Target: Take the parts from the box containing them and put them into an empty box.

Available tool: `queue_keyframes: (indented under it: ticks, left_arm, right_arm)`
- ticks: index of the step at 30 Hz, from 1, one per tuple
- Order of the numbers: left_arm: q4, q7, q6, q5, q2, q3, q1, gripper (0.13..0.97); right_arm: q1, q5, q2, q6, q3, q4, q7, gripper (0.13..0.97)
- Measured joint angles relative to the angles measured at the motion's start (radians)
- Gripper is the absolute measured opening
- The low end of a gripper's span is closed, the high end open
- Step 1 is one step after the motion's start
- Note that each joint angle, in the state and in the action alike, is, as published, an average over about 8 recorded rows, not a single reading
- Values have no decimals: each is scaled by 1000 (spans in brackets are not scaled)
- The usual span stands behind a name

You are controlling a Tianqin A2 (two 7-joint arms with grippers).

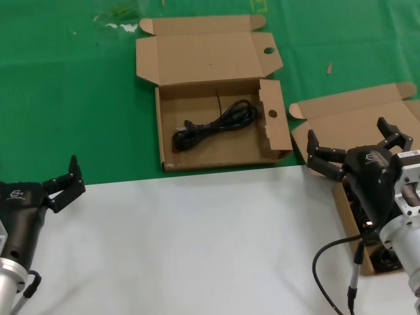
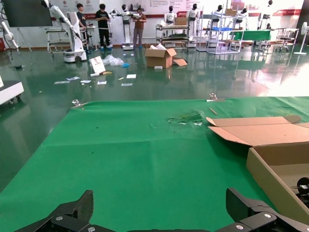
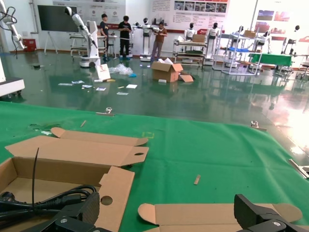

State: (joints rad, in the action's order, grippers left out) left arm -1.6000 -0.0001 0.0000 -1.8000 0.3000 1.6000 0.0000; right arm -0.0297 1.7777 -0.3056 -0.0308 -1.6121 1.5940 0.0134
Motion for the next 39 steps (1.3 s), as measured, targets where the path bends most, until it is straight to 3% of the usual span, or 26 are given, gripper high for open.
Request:
queue_keyframes:
  ticks: [39]
  left_arm:
    - [0,0,0,0,0,0,0,966]
  right_arm:
    - [0,0,0,0,0,0,0,966]
